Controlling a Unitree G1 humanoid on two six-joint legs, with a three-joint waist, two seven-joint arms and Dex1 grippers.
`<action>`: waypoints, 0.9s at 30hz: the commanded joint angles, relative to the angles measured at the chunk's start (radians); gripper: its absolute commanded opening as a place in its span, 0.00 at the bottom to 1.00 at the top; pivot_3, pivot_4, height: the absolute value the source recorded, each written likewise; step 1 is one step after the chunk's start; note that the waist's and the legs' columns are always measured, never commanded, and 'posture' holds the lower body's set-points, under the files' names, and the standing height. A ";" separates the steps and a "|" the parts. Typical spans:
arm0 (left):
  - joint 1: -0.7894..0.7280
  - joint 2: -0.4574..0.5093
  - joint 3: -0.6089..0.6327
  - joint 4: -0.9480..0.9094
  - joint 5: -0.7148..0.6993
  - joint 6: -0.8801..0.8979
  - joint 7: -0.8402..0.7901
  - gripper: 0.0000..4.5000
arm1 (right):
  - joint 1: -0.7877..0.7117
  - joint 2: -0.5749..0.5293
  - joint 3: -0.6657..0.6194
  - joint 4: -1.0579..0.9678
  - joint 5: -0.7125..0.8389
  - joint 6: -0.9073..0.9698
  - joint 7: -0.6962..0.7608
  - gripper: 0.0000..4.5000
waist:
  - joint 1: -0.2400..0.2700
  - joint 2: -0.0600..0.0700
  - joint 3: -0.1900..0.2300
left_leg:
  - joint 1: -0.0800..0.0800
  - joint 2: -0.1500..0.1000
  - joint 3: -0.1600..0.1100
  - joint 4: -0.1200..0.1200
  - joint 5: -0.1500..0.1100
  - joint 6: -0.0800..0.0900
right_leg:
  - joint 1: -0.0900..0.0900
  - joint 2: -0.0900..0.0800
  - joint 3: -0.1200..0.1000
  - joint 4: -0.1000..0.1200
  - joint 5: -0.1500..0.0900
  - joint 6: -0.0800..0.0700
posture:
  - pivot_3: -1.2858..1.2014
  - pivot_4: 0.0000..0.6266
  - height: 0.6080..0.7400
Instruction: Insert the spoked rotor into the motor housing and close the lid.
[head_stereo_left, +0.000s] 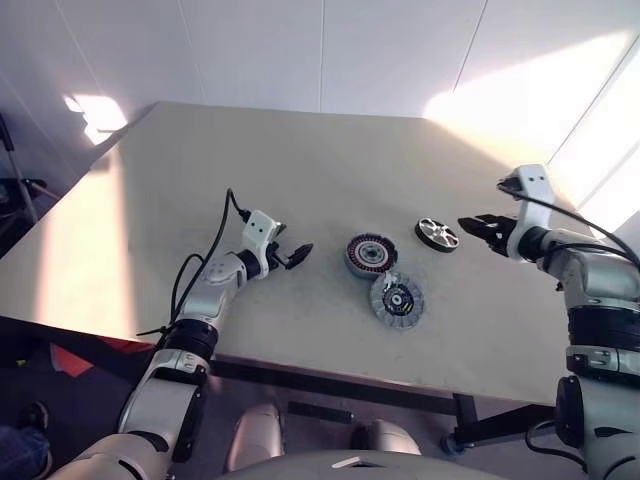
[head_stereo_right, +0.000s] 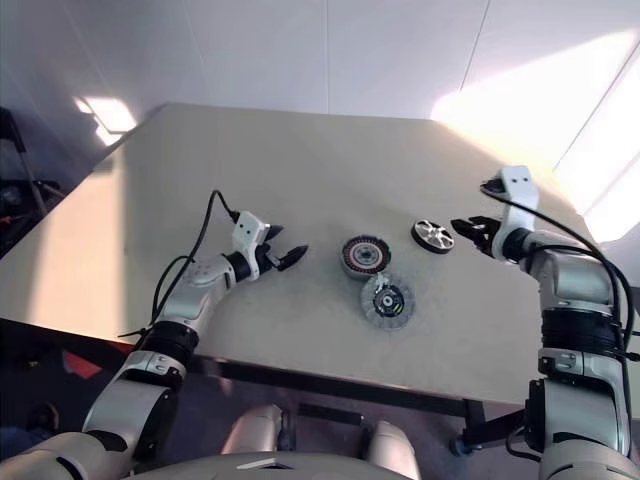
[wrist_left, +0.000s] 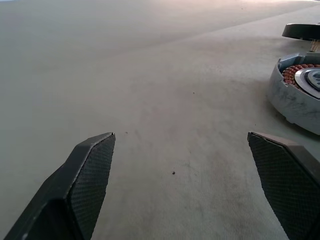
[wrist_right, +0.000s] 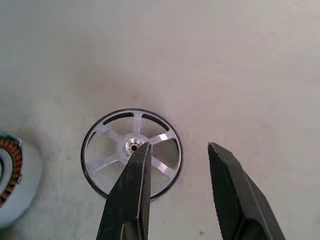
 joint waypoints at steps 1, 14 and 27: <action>-0.019 0.000 -0.005 -0.017 0.009 -0.014 -0.002 1.00 | -0.080 0.035 -0.206 0.078 0.122 0.188 -0.129 0.44 | -0.001 0.000 0.000 | 0.000 0.000 0.000 0.000 0.000 0.000 | 0.000 0.000 0.000 0.000 0.000 0.000 | 0.52 0.00 1.00; -0.005 0.012 -0.007 -0.035 0.011 -0.009 -0.005 1.00 | -0.103 0.194 -0.439 0.078 0.240 0.429 -0.396 0.44 | 0.002 0.005 0.000 | -0.001 0.000 0.002 -0.003 0.003 -0.006 | -0.004 0.000 0.000 0.000 0.000 0.000 | 0.52 0.00 1.00; -0.008 0.018 -0.005 -0.033 0.015 -0.009 0.002 1.00 | -0.162 0.327 -0.462 0.072 0.321 0.389 -0.467 0.40 | 0.001 0.006 0.000 | -0.003 0.000 0.002 -0.005 0.004 -0.008 | -0.007 0.000 0.000 0.000 0.000 0.000 | 0.52 0.00 1.00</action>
